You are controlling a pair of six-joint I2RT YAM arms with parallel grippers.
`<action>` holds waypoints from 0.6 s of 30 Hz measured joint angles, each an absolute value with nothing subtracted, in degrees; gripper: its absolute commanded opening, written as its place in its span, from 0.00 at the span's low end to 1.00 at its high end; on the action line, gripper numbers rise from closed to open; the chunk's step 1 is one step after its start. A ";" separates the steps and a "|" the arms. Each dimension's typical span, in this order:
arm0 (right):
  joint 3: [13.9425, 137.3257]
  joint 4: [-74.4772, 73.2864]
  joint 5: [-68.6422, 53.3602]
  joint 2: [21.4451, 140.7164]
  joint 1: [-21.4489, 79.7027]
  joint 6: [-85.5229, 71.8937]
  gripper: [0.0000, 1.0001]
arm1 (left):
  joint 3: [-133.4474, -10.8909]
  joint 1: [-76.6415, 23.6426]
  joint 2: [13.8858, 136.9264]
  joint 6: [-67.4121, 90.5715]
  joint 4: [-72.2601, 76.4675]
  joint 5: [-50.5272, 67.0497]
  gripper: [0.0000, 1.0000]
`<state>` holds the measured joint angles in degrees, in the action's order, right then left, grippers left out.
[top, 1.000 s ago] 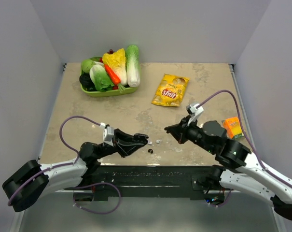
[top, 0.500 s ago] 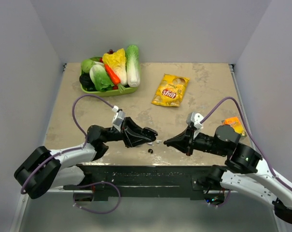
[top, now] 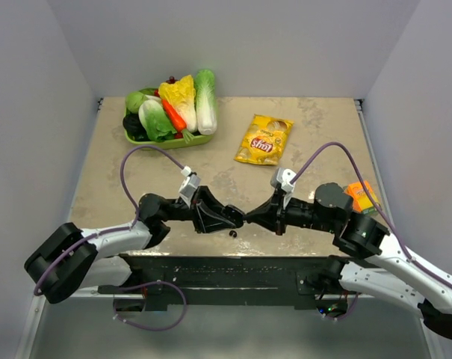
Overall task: Insert the wireless bluetooth earbuds into the charging case
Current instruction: Insert the right earbud into the right side groove of the charging case.
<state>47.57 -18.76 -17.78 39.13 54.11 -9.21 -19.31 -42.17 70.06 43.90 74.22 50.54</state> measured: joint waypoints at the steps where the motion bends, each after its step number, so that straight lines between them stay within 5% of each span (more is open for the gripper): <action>1: 47.57 -18.04 -17.78 39.62 54.11 -9.30 0.00 | -19.31 -42.48 70.24 43.88 74.22 50.52 0.00; 18: 47.48 -15.09 -17.74 41.06 55.24 -9.54 0.00 | -19.31 -44.45 71.90 42.17 74.22 48.77 0.00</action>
